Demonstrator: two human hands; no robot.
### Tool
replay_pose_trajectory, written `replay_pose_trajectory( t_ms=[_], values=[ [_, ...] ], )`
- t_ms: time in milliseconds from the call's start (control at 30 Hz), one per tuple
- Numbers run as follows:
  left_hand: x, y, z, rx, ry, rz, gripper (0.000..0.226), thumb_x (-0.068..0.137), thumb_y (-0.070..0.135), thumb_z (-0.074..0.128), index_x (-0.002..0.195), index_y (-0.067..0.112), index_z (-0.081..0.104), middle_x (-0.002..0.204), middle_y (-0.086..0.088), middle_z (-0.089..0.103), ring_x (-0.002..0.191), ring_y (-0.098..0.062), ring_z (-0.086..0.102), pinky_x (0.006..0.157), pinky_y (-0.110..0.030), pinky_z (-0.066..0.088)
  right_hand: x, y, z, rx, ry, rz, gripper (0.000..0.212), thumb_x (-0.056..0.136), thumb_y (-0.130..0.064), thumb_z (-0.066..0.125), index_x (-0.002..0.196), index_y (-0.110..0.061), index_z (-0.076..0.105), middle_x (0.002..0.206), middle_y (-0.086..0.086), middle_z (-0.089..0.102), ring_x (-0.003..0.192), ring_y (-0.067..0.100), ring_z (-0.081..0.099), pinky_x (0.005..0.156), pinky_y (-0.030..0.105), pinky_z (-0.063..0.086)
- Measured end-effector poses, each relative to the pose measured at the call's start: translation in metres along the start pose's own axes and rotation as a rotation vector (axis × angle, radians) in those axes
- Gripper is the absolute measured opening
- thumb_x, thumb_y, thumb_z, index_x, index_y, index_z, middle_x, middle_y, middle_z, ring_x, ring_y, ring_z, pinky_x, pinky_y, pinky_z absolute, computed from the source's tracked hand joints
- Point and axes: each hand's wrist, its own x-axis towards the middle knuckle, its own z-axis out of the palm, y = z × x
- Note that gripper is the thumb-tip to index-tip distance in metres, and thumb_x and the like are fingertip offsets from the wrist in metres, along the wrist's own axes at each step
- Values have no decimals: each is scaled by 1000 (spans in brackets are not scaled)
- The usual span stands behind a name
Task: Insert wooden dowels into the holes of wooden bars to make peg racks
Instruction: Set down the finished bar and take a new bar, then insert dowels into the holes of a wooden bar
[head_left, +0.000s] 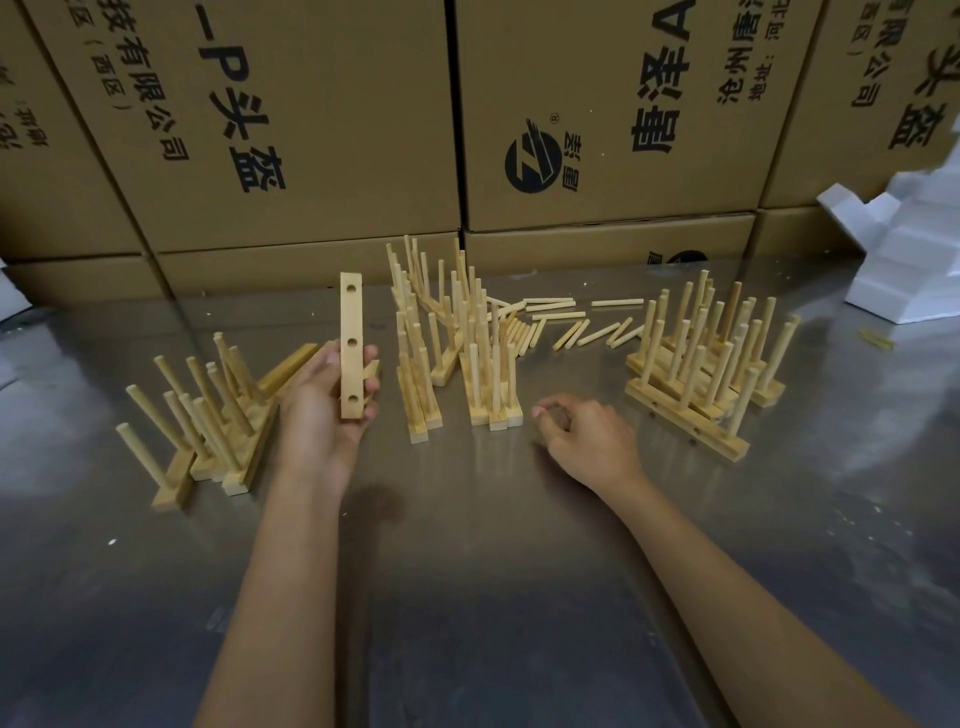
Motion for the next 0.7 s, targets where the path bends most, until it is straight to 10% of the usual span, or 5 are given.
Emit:
replay_pose_trajectory(
  t_ms=[233, 433, 700],
  values=[
    [-35, 7, 38, -199, -369, -36, 37, 101, 14, 38, 134, 15, 55, 87, -5, 68, 59, -15, 58, 45, -22, 46, 2, -1, -2, 177, 93, 84, 18, 96, -22, 56, 105, -20, 72, 60, -12, 56, 57, 2, 50, 51, 23, 34],
    [-59, -40, 76, 80, -626, -237, 29, 106, 31, 37, 121, 10, 51, 70, 1, 55, 46, -9, 49, 33, -19, 36, 2, 5, -15, 244, 283, 124, 29, 92, 0, 51, 113, -6, 70, 109, 7, 67, 98, 18, 60, 79, 17, 36],
    [-43, -113, 94, 488, -406, -144, 15, 105, 28, 47, 113, 34, 59, 77, -9, 54, 48, -12, 55, 43, -29, 49, 32, 13, -17, 145, 83, 161, 54, 87, 6, 53, 139, -10, 51, 140, 10, 52, 132, 24, 47, 109, 32, 36]
  ],
)
